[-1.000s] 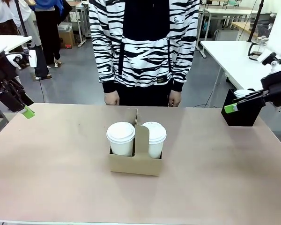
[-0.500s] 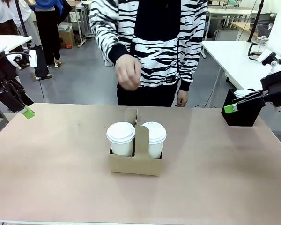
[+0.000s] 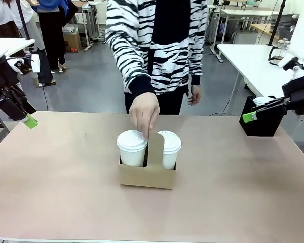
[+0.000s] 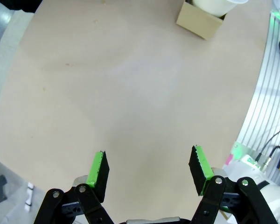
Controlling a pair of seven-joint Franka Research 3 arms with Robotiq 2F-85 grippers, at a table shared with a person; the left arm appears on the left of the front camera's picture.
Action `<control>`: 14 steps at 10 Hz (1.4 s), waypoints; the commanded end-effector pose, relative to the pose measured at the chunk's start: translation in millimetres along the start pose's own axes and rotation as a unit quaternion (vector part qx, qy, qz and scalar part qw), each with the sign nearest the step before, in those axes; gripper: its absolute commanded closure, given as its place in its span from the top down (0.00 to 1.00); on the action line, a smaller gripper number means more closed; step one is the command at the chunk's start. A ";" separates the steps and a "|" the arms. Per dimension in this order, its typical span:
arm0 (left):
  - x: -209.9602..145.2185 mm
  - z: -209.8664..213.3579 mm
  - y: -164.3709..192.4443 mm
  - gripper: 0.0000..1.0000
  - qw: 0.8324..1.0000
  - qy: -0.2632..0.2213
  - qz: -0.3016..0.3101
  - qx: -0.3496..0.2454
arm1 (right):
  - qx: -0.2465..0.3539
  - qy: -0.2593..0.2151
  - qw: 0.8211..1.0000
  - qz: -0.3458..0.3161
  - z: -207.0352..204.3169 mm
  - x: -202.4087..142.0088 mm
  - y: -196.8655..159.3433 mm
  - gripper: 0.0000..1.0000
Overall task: Pour a drink into a cup and package it in a carrier.
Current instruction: Insert the held 600 ml Paper Cup into the Cup Carrier.
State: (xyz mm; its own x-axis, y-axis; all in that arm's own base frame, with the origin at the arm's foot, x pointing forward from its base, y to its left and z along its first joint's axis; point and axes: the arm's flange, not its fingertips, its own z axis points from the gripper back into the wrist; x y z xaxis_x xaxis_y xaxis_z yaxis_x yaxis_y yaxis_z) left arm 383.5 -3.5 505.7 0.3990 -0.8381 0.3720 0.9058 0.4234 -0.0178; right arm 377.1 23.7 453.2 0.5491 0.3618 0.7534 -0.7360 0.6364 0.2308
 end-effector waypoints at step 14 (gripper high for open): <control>-0.4 0.7 -0.7 0.86 1.000 -0.006 0.002 -0.003 | -0.002 -0.001 1.000 0.011 1.4 -2.1 -1.1 1.00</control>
State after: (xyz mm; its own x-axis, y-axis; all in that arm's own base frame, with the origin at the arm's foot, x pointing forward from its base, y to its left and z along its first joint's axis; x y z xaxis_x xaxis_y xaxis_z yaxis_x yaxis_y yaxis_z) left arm 383.5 -3.5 505.7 0.3990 -0.8381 0.3720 0.9058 0.4234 -0.0178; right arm 377.1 23.7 453.2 0.5491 0.3618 0.7534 -0.7360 0.6364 0.2308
